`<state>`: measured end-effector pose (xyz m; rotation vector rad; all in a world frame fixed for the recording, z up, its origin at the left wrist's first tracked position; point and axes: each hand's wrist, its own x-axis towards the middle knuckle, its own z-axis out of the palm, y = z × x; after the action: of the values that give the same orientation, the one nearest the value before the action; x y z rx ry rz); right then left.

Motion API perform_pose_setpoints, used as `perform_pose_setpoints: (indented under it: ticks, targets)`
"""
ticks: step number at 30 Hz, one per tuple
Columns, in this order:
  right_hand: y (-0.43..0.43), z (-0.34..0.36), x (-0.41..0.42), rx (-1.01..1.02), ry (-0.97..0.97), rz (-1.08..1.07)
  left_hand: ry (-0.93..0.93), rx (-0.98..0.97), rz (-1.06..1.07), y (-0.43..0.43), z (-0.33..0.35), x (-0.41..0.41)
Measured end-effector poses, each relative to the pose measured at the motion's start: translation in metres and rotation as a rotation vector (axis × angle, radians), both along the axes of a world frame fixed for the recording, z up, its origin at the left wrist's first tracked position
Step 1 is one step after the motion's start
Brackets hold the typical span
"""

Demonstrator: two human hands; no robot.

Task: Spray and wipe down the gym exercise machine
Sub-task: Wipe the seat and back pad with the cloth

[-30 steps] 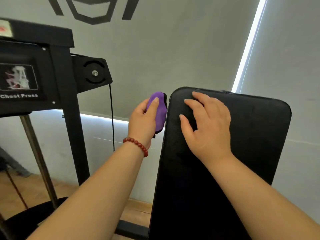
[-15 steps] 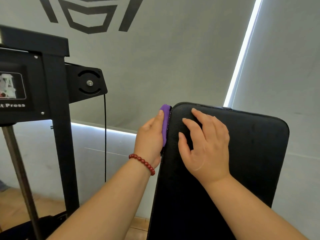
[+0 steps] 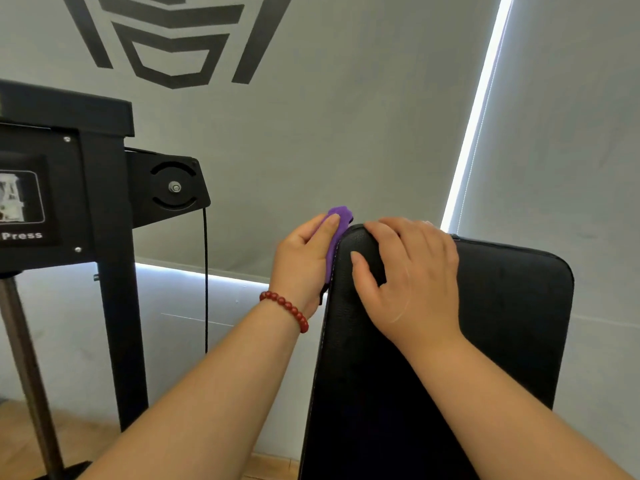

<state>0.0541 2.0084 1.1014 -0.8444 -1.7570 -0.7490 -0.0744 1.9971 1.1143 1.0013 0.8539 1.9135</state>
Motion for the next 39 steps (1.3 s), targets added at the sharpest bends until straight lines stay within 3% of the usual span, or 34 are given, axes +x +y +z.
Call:
perform_pose_setpoints:
  ticks: [6, 14, 27, 31, 39]
  targets:
    - [0.002, 0.001, -0.004, -0.028, -0.031, -0.07, 0.09, 0.122, 0.113, 0.0, -0.023, 0.0]
    - [-0.002, 0.0, -0.008, -0.064, -0.052, -0.148, 0.034, 0.045, -0.046, 0.019, -0.009, -0.008]
    - [-0.003, 0.001, -0.009, -0.068, -0.031, -0.133, -0.009, 0.126, -0.138, 0.026, -0.019, -0.017]
    - [-0.002, 0.003, -0.008, -0.08, -0.031, -0.105, 0.164, 0.222, -0.053, 0.026, -0.01, -0.018]
    - [-0.007, 0.019, -0.006, -0.214, -0.062, -0.06, 0.112, 0.11, 0.008, 0.013, -0.026, -0.013]
